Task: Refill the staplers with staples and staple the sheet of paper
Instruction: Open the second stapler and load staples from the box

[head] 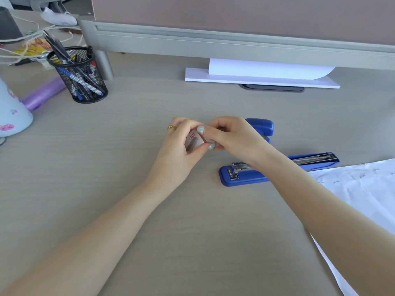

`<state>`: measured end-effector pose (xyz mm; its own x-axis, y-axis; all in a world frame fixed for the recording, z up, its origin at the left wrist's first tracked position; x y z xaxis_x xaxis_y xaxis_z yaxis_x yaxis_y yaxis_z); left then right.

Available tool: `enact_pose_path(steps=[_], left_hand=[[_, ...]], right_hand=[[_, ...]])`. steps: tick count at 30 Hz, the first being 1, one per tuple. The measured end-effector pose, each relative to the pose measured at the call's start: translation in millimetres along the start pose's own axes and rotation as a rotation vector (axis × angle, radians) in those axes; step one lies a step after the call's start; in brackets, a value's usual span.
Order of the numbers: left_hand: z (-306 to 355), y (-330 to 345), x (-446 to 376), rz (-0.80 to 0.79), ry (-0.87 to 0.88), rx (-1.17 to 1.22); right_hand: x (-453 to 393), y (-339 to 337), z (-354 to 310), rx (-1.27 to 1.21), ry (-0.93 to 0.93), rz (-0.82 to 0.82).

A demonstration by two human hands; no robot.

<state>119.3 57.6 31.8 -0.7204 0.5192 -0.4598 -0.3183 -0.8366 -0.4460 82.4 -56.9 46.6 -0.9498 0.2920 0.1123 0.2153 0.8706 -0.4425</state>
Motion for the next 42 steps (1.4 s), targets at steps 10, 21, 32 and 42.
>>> enact_pose_path(steps=[10, 21, 32, 42], left_hand=[[-14, 2, -10, -0.12, -0.048, -0.564], [80, 32, 10, -0.049, 0.208, -0.201], [56, 39, 15, -0.135, 0.072, -0.226], [34, 41, 24, -0.25, -0.011, -0.32]], right_hand=[[47, -62, 30, -0.264, 0.064, 0.145], [75, -55, 36, -0.317, 0.014, 0.056], [74, -72, 40, -0.104, -0.061, 0.079], [62, -68, 44, 0.207, -0.239, 0.066]])
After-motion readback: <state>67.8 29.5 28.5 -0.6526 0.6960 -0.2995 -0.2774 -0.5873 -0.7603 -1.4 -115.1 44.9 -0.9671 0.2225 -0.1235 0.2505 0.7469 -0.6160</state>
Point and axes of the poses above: each hand's wrist, its own x-axis away from the middle knuckle, its own y-axis out of the palm, z = x × y, the point moved 6 cm from there along -x, towards the middle knuckle, and after that the axes turned 3 degrees about y, right-handed, at the moved point
